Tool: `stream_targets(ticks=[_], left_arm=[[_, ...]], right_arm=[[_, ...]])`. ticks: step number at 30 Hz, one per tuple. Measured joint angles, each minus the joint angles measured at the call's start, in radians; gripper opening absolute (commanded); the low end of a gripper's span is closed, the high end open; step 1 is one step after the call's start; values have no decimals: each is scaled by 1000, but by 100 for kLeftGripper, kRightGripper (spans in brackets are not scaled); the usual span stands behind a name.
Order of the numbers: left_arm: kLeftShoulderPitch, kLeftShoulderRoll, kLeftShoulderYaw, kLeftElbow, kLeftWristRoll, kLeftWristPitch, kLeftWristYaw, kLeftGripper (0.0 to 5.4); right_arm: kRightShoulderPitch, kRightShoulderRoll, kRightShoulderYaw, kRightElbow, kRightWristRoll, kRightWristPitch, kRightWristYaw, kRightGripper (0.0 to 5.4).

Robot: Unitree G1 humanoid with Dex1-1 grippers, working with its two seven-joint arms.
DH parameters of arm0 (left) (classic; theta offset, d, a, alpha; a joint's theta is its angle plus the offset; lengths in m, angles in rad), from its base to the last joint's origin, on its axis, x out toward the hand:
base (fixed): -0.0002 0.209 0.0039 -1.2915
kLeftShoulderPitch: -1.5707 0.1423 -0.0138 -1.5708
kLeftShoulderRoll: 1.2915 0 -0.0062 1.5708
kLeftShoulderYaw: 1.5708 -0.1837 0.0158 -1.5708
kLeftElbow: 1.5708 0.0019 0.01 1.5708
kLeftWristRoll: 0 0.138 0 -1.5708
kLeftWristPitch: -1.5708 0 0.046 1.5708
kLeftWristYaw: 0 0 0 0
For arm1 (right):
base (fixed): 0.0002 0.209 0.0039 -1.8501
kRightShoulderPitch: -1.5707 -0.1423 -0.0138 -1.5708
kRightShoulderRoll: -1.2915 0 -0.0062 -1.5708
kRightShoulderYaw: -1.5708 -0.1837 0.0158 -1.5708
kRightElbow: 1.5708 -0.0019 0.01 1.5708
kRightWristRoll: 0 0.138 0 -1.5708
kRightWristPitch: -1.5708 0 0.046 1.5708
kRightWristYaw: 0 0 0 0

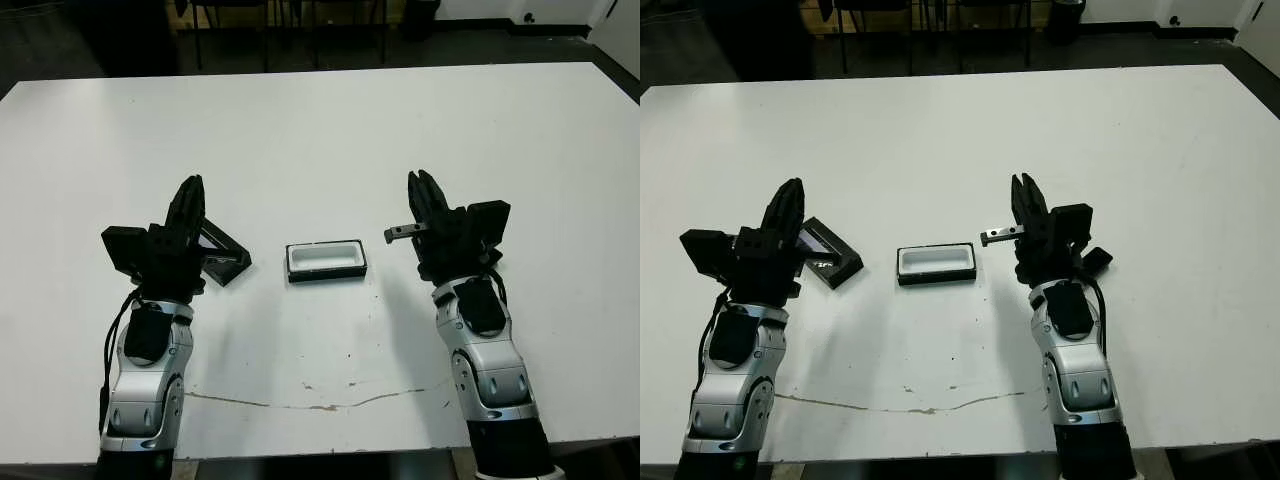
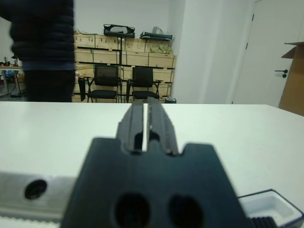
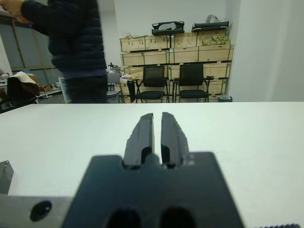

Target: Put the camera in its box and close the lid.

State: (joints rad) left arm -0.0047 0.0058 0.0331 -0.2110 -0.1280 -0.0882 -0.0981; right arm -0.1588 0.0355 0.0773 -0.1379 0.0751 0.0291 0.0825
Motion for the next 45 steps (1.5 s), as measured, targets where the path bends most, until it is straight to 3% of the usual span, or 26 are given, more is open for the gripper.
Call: stream_targets(ticks=[10,14,17,20,23,25,30,34,41,45], left_arm=[[0,-1,-1,4,-1,-2,0,1],[0,-2,-4,5,1,-4,0,1],[0,-2,-4,5,1,-4,1,1],[2,-2,-5,4,3,-5,2,1],[4,-2,-6,5,3,-7,1,1],[4,-3,-9,5,2,-10,1,1],[5,-8,-15,5,7,-10,10,1],[6,-8,-19,3,9,-10,12,1],[9,-8,-18,0,8,-9,17,1],[9,-7,-17,0,8,-10,17,1]], right_arm=[[0,-3,1,0,3,-2,6,0],[-4,-46,-18,-4,16,15,55,0],[-59,-142,-78,-4,43,31,126,0],[-183,-298,-144,52,85,70,255,0],[-327,-447,-171,184,91,109,376,0],[-422,-510,-169,315,90,103,461,0],[-628,-614,-63,689,-10,-24,680,0],[-734,-624,41,924,-101,-106,824,0],[-865,-609,237,1169,-291,-17,1064,0],[-877,-603,297,1230,-353,-63,1152,0]])
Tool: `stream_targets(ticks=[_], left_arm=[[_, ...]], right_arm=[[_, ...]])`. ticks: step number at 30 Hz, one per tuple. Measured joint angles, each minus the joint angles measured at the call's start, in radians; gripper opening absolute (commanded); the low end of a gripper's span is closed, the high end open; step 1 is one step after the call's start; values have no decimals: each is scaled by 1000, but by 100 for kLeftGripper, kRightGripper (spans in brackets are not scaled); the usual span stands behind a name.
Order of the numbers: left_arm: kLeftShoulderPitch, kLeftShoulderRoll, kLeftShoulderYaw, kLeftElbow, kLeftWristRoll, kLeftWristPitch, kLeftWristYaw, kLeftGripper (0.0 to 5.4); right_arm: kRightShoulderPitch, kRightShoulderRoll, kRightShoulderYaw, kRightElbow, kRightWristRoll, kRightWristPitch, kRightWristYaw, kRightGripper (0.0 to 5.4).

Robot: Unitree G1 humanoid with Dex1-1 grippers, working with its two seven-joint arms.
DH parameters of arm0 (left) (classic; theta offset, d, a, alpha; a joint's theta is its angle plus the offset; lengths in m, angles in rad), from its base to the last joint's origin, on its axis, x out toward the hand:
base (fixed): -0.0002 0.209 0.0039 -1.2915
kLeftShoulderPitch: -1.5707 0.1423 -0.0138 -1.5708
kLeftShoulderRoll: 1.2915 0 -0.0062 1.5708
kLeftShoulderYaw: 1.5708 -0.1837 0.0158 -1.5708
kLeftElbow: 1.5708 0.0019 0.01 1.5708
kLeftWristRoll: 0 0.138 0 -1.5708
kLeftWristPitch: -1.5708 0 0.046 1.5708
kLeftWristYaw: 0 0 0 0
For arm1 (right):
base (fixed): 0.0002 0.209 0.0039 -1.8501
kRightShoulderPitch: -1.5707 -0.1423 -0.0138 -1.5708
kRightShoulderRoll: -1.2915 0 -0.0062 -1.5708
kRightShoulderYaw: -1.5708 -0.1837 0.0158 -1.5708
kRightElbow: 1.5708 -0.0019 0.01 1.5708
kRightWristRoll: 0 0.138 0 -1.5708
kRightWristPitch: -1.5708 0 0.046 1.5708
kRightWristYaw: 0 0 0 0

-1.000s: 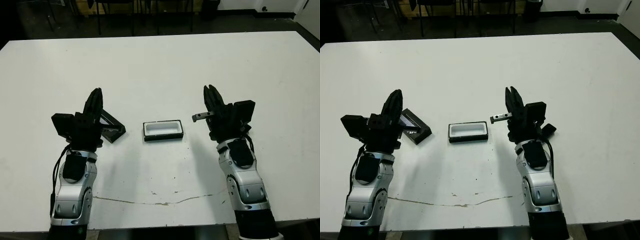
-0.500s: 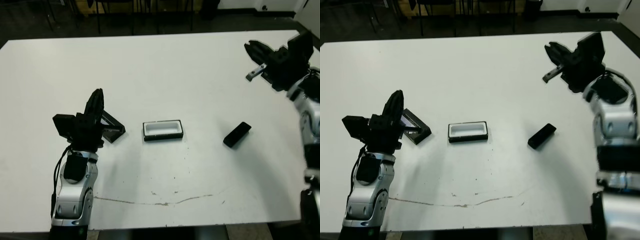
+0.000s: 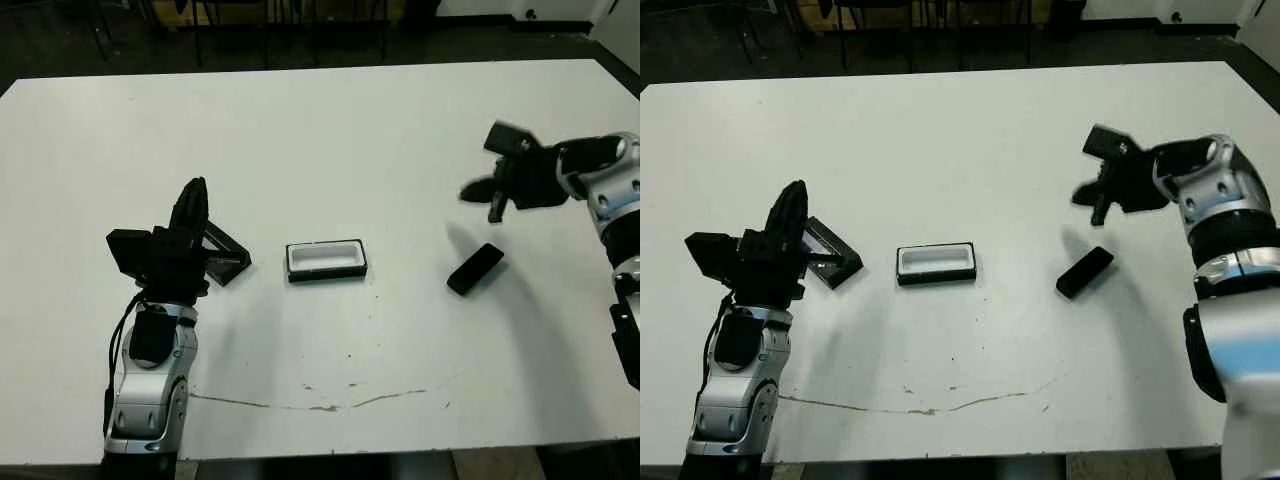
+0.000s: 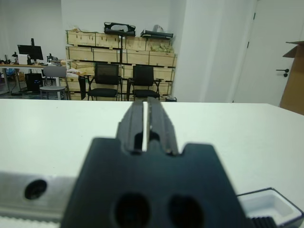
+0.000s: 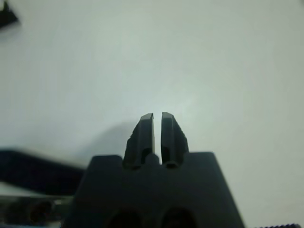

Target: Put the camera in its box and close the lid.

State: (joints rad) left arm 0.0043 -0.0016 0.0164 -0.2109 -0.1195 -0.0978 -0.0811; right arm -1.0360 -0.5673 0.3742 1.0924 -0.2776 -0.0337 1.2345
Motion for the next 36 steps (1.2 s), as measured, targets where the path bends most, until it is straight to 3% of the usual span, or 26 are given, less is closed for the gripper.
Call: stream_targets(ticks=[16,22,27,36], left_arm=[[-4,2,6,2,0,-2,0,1],[-6,2,6,6,1,-2,0,1],[-6,2,7,6,0,-3,0,1],[-5,2,7,5,1,-1,2,1]], right_arm=[[28,7,11,55,-35,-105,21,0],[38,4,8,46,-36,-109,38,0],[75,-31,25,-29,-45,-147,55,0],[157,-120,33,-192,-42,-141,129,0]])
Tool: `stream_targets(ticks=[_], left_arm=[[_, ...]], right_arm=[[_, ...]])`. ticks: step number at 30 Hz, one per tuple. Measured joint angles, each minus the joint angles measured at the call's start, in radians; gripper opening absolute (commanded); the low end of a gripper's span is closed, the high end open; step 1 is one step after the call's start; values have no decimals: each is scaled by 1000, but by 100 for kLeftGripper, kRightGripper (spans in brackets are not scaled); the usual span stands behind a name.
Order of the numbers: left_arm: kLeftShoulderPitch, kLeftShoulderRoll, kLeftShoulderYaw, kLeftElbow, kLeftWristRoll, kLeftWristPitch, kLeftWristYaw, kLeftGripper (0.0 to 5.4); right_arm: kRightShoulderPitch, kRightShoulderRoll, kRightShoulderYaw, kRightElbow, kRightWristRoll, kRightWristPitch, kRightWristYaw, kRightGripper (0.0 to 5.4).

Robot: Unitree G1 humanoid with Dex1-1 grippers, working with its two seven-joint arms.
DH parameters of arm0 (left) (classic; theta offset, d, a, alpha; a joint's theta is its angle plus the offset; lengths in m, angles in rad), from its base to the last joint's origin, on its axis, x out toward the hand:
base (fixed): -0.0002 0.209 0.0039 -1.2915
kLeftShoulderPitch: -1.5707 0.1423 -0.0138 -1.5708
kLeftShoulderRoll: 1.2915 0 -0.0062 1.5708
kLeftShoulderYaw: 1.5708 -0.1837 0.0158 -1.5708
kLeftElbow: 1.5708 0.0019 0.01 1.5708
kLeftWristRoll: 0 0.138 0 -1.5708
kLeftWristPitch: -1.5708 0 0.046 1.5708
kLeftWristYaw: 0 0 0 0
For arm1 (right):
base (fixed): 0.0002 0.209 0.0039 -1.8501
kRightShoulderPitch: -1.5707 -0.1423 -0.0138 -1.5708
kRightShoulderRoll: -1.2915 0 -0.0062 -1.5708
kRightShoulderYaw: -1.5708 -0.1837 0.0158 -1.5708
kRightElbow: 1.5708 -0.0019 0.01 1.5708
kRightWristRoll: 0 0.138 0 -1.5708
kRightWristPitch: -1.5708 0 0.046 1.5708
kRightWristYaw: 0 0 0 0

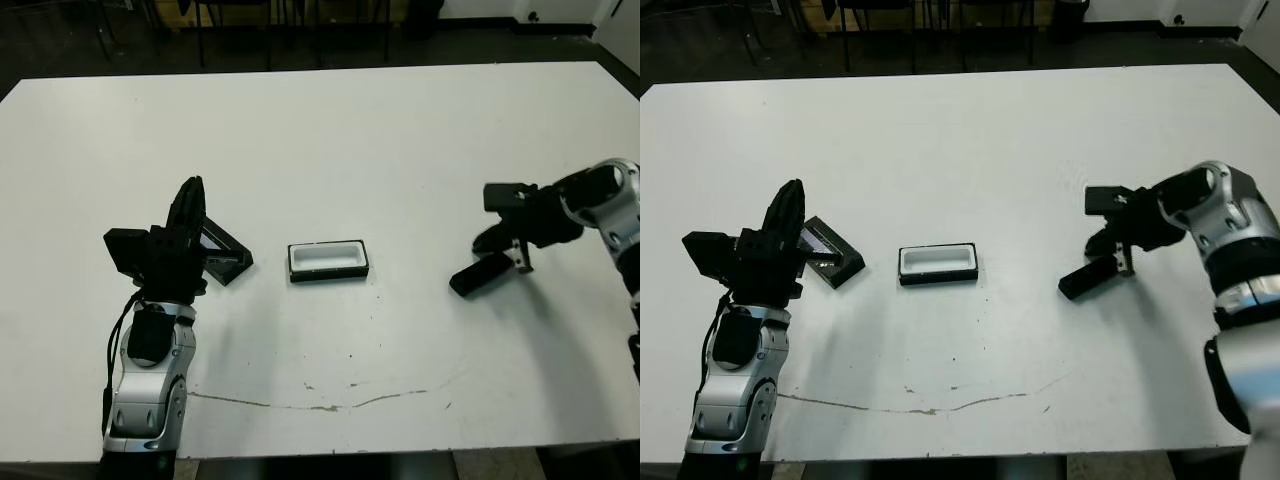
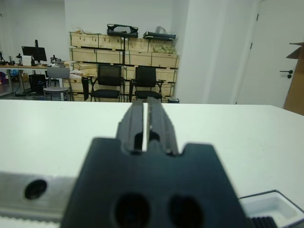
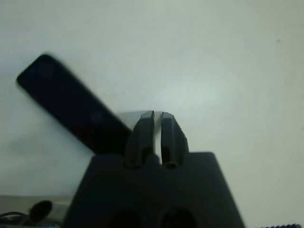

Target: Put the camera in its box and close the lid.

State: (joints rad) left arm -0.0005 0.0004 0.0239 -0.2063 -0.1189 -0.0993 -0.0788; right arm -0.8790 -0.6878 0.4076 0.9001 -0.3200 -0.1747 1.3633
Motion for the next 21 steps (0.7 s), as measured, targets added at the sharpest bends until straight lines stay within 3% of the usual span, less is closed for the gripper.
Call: stream_targets(ticks=[6,13,21], left_arm=[[0,0,0,3,0,-4,0,1],[1,0,1,5,0,-7,0,1],[3,0,1,4,1,-7,3,1]], right_arm=[[51,-35,-6,-108,4,85,11,0],[153,-100,-11,-342,6,224,36,0],[232,-140,-17,-530,53,330,109,0]])
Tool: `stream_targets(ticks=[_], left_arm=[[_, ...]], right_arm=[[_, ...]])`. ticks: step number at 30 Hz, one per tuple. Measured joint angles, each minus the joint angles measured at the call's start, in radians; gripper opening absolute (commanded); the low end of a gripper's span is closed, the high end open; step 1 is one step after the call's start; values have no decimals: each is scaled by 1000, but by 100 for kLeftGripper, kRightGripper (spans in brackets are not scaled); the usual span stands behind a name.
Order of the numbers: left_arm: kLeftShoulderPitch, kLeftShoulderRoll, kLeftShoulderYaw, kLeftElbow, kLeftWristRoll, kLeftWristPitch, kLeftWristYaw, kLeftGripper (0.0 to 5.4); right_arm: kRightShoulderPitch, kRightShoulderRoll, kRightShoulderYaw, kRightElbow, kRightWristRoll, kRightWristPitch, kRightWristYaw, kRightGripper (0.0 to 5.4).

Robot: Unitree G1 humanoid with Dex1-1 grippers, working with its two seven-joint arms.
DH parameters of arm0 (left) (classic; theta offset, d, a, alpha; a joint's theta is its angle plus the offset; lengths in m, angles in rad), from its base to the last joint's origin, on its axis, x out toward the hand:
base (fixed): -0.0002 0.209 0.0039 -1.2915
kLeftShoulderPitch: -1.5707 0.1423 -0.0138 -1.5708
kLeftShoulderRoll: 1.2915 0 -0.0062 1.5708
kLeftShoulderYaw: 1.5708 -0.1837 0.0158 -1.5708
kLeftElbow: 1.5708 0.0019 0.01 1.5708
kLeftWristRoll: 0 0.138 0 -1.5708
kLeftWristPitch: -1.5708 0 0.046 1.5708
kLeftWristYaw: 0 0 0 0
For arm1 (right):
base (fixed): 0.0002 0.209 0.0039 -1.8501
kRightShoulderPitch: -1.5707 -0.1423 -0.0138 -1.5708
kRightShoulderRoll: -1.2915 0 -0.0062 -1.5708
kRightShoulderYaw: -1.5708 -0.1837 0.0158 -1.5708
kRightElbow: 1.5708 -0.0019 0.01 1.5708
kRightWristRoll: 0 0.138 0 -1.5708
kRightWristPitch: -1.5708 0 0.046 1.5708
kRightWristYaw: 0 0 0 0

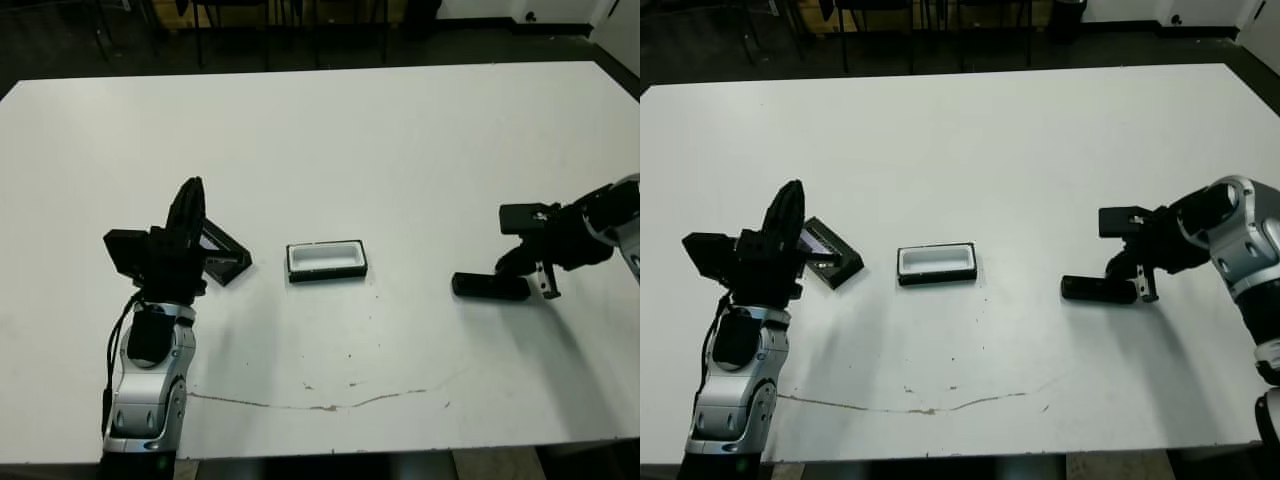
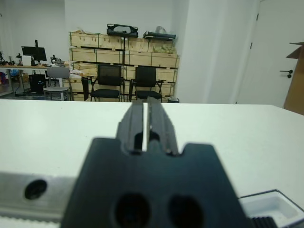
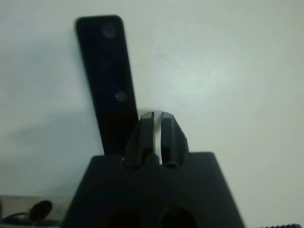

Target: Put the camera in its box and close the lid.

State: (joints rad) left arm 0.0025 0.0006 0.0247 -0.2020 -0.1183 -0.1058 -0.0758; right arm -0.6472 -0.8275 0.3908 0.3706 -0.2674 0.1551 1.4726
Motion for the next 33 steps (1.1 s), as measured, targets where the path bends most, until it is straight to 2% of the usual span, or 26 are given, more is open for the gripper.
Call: stream_targets(ticks=[4,8,9,13,14,19,22,25,27,31,32,33], left_arm=[[0,0,0,0,0,2,7,1],[0,0,0,-2,0,2,8,1],[0,0,0,-2,0,1,8,1],[-1,0,-1,-1,1,1,8,1],[-1,0,-1,-1,0,1,8,1],[-1,0,-1,-1,0,0,8,1],[-1,0,-1,-1,0,0,8,1],[-1,0,-1,-1,0,1,8,1],[0,0,-1,-1,0,1,8,1],[0,0,-1,-1,0,0,8,1],[0,0,-1,-1,0,0,8,1],[0,0,-2,-1,0,0,8,1]], right_arm=[[27,-15,-10,-13,29,-1,11,0],[60,-35,-40,-10,103,-9,48,0],[81,-47,-45,-52,115,19,55,0],[141,-113,-49,-303,134,233,97,0],[144,-126,-52,-338,142,263,100,0],[163,-143,-56,-384,182,314,100,0],[174,-155,-58,-418,195,315,95,0],[194,-171,-66,-486,184,348,44,0],[229,-168,-101,-475,172,324,-61,0],[286,-84,-154,-196,141,66,-360,0],[304,-55,-189,-149,141,11,-452,0],[330,-30,-232,-137,150,-5,-528,0]])
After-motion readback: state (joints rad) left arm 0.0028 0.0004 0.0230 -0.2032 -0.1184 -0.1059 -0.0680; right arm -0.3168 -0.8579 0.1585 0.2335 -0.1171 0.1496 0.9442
